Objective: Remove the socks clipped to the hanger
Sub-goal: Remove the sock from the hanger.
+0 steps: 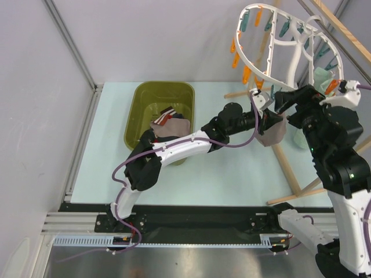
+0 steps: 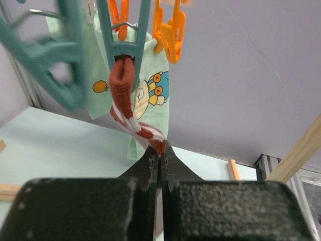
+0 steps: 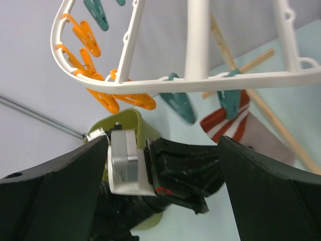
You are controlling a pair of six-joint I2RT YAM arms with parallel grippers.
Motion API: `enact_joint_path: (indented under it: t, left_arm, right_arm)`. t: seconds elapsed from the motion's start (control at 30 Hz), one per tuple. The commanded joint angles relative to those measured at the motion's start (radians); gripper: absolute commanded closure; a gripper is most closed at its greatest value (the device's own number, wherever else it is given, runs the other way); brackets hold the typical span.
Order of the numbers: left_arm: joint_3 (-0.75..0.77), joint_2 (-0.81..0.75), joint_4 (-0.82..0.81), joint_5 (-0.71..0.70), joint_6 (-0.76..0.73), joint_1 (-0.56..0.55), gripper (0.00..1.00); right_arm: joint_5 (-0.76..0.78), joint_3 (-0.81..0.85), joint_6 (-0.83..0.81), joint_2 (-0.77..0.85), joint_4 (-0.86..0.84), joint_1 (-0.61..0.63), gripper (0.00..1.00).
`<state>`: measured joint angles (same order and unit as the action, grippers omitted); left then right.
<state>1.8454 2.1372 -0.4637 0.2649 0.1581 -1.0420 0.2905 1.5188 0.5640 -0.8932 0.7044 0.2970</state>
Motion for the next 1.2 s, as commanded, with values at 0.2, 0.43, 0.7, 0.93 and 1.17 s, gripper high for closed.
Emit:
enact_joint_path:
  t: [0.2, 0.43, 0.7, 0.93, 1.17]
  left_arm:
    - [0.064, -0.091, 0.082, 0.039, 0.072, 0.007, 1.00]
    - [0.040, -0.131, 0.088, 0.112, 0.115, 0.007, 1.00]
    - [0.049, -0.158, 0.080, 0.194, 0.196, 0.013, 1.00]
    - [0.063, -0.165, 0.088, 0.237, 0.244, 0.017, 1.00]
    - [0.064, -0.155, 0.088, 0.260, 0.288, 0.022, 0.93]
  right_arm:
    - [-0.028, -0.110, -0.160, 0.180, 0.118, -0.002, 0.03]
    - [-0.074, -0.374, -0.211, 0.359, 0.101, -0.004, 0.03]
    - [-0.062, -0.661, -0.210, 0.508, -0.058, -0.004, 0.01]
    - [-0.036, -0.804, -0.142, 0.551, -0.167, -0.004, 0.00]
    - [-0.102, -0.848, -0.090, 0.563, -0.194, -0.004, 0.72]
